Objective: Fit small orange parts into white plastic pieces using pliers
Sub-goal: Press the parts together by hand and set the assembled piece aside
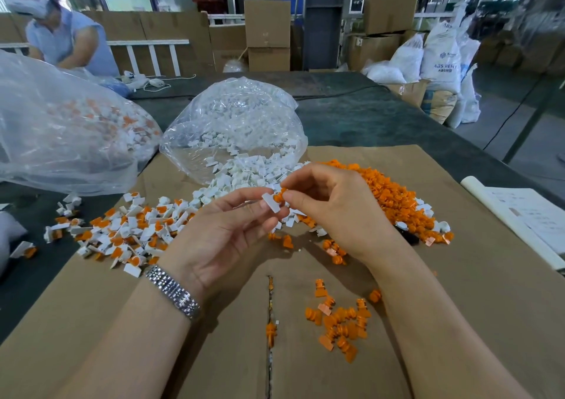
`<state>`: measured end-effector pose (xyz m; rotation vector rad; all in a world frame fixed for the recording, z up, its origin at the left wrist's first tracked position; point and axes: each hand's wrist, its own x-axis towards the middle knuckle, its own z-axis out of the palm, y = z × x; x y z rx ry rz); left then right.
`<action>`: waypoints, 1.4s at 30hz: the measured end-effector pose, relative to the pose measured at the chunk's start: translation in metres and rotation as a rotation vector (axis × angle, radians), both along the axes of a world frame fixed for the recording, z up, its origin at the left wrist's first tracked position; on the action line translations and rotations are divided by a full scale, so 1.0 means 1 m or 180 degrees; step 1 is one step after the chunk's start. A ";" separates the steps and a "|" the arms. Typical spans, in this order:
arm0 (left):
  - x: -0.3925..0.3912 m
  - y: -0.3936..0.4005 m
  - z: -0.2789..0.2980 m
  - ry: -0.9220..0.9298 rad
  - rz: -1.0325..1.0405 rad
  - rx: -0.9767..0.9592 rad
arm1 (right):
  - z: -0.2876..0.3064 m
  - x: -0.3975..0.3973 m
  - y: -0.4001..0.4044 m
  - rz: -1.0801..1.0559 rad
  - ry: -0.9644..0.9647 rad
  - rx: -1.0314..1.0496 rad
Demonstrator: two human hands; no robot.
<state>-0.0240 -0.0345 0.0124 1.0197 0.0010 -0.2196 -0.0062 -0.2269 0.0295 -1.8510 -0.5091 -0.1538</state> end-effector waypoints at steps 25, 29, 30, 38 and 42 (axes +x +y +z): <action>0.002 0.004 -0.003 -0.0208 -0.0195 0.0011 | 0.005 -0.006 -0.003 0.0387 -0.0310 -0.0140; 0.002 0.003 -0.002 -0.0354 -0.0135 0.0034 | 0.005 -0.005 -0.003 0.0296 -0.0355 -0.0043; 0.002 0.004 -0.002 -0.0370 -0.0119 0.0051 | 0.004 -0.005 -0.003 0.0285 -0.0367 -0.0060; 0.001 0.004 -0.002 -0.0373 -0.0046 0.0204 | 0.001 -0.004 -0.001 0.0262 -0.0634 -0.0292; 0.000 0.004 -0.002 -0.0367 -0.0015 0.0251 | 0.001 -0.004 -0.002 0.0217 -0.0677 -0.0387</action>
